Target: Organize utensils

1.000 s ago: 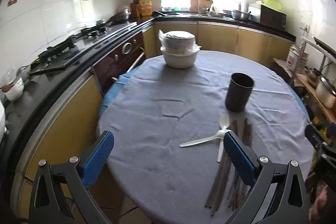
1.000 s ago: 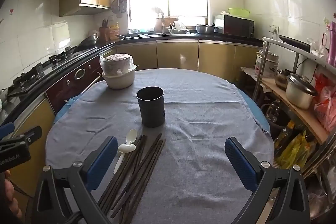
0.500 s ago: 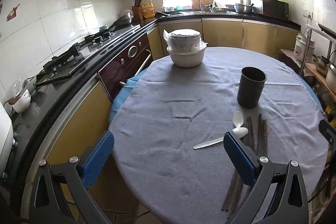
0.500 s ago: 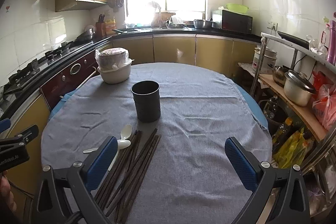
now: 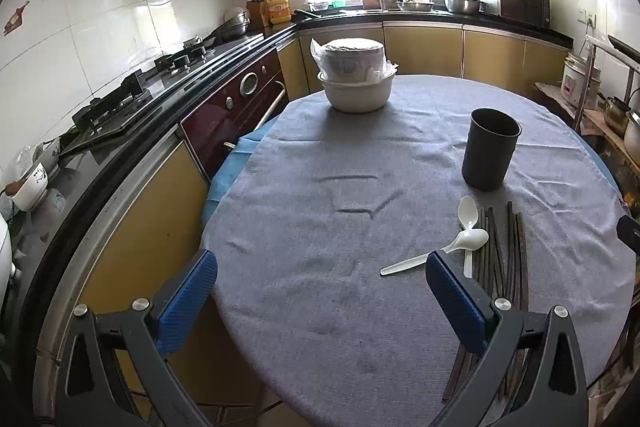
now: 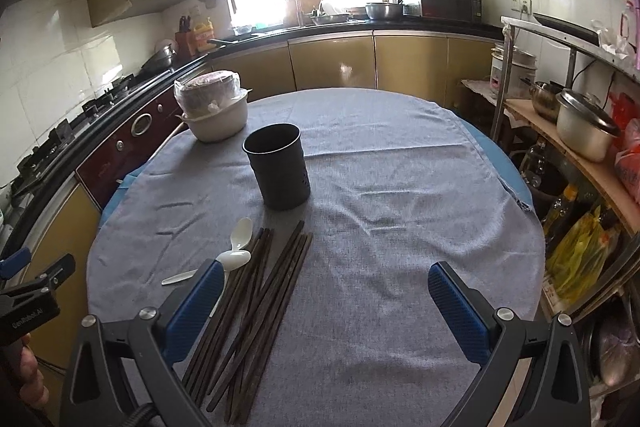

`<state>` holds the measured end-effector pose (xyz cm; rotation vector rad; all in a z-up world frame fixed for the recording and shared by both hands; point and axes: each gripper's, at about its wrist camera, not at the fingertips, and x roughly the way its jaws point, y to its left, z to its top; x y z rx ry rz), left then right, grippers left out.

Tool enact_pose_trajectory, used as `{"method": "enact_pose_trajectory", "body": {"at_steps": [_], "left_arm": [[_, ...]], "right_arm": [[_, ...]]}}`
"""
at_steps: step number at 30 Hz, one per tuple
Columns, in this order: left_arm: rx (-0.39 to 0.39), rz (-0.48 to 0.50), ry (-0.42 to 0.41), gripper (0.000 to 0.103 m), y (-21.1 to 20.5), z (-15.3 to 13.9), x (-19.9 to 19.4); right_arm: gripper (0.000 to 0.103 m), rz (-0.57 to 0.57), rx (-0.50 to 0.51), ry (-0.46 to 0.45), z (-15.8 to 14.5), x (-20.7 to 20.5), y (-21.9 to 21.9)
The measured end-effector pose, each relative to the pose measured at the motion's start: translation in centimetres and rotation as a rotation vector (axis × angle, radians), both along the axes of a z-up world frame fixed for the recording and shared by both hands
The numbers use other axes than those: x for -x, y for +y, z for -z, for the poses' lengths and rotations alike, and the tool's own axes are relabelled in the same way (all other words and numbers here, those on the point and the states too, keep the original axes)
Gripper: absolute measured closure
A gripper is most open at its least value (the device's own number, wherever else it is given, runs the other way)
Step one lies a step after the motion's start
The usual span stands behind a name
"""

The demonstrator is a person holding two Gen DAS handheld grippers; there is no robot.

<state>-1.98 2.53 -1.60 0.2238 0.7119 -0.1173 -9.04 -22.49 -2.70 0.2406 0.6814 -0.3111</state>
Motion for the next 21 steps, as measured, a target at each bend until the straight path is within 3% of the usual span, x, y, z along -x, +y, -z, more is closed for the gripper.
{"method": "enact_pose_trajectory", "body": {"at_steps": [13,21], "left_arm": [[-0.009,0.046,0.005,0.000,-1.5,0.3,0.4],[-0.081,0.068,0.014,0.000,-2.6,2.0,-1.3]], "right_arm": [[0.000,-0.015,0.057,0.001,-0.6,-0.2,1.0],[0.000,-0.010,0.070,0.048,-0.1,-0.9,0.6]]}}
